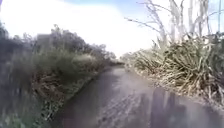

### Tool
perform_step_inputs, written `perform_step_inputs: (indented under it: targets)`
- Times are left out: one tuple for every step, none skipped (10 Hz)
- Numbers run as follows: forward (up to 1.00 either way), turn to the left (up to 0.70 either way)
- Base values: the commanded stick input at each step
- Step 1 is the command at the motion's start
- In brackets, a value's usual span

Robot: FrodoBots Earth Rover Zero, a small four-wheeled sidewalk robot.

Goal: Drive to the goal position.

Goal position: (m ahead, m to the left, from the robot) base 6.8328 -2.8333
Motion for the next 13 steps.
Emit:
perform_step_inputs:
  targets:
    - [0.85, 0.0]
    - [0.85, 0.0]
    - [0.85, 0.0]
    - [0.85, 0.0]
    - [0.85, 0.0]
    - [0.85, 0.0]
    - [0.85, 0.0]
    - [0.85, 0.0]
    - [0.85, 0.0]
    - [0.85, 0.0]
    - [0.85, 0.0]
    - [0.85, 0.0]
    - [0.85, 0.0]
